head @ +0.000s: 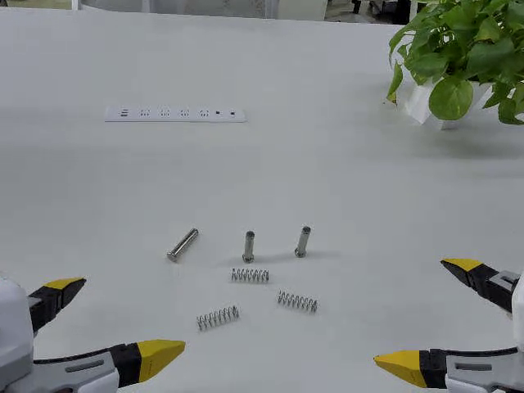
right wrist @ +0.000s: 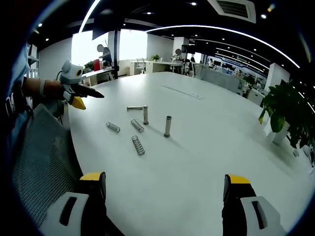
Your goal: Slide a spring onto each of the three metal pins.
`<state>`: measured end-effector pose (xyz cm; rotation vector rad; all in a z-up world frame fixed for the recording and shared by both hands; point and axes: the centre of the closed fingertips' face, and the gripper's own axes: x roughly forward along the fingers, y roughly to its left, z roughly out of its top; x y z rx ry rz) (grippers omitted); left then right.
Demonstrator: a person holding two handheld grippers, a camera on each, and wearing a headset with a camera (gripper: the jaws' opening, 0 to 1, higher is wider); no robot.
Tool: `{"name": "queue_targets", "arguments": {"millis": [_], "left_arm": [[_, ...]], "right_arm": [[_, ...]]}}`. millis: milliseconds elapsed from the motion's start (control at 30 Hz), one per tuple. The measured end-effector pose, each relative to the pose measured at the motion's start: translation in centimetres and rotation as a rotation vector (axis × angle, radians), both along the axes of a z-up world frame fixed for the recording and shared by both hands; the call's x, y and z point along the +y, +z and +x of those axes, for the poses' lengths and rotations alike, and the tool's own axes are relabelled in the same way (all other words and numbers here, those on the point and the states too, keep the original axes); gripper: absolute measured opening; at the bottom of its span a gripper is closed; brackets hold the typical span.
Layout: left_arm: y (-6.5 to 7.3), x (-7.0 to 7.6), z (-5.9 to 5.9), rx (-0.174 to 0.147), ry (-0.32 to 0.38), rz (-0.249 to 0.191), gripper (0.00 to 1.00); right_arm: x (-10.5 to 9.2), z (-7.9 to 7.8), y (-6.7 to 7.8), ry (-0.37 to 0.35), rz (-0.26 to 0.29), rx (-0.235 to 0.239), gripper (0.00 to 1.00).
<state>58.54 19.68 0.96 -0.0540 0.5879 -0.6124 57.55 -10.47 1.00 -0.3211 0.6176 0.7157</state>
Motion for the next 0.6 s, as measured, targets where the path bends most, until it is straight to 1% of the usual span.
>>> {"name": "queue_targets", "arguments": {"millis": [267, 333, 467, 600], "left_arm": [[-0.18, -0.05, -0.04, 0.007, 0.001, 0.004, 0.99], [-0.12, -0.09, 0.02, -0.001, 0.003, 0.007, 0.99], [-0.12, -0.17, 0.05, -0.003, -0.002, 0.013, 0.99], [-0.03, -0.31, 0.26, 0.01, -0.025, 0.032, 0.99]], "right_arm": [[0.16, -0.1, -0.12, 0.008, 0.0, 0.006, 0.99], [0.32, -0.11, -0.14, 0.01, -0.001, 0.004, 0.99], [0.58, -0.14, -0.11, 0.016, 0.002, 0.002, 0.99], [0.72, -0.24, -0.27, 0.021, 0.003, 0.007, 0.99]]}}
